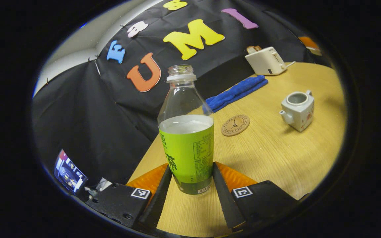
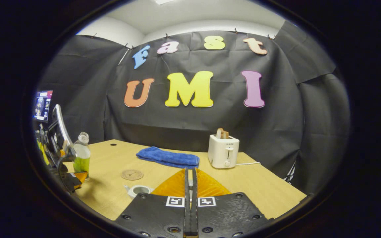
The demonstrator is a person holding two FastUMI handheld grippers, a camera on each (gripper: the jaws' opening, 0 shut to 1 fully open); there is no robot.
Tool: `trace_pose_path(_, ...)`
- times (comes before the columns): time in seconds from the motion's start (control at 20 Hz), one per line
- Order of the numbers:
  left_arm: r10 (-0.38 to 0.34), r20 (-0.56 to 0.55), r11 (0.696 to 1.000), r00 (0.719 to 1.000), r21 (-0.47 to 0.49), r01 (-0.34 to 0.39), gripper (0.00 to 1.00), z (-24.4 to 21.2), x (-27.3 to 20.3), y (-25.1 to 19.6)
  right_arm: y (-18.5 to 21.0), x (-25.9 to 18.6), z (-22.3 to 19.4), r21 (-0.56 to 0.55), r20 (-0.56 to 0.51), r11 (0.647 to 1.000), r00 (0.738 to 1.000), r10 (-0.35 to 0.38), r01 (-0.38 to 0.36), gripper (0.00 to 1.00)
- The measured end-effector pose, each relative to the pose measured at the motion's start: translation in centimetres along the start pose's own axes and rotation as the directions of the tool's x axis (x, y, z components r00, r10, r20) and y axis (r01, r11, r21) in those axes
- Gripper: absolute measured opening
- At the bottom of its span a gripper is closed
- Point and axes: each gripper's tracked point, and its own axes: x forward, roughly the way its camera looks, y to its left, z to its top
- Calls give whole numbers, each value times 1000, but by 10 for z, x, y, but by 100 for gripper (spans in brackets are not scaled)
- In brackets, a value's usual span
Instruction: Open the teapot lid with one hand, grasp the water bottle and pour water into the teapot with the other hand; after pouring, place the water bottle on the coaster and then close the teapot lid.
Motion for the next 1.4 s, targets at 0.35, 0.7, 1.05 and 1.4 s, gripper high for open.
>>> trace_pose_path(0.35,42,60,943,997,327,-59,76,28,-11,-5,-26,4,0,5,-1,999,999,-46,46,0)
trace_pose_path(0.7,94,101,718,990,682,-137,75,50,-10,-3,-33,7,-4,8,-28,999,998,-50,50,0)
trace_pose_path(1.05,89,89,484,992,867,-121,75,55,-13,-12,-34,7,-3,13,-25,999,999,-41,42,0)
trace_pose_path(1.4,119,123,311,985,938,-154,75,82,-21,-23,-42,8,-2,3,-24,998,998,-57,57,0)
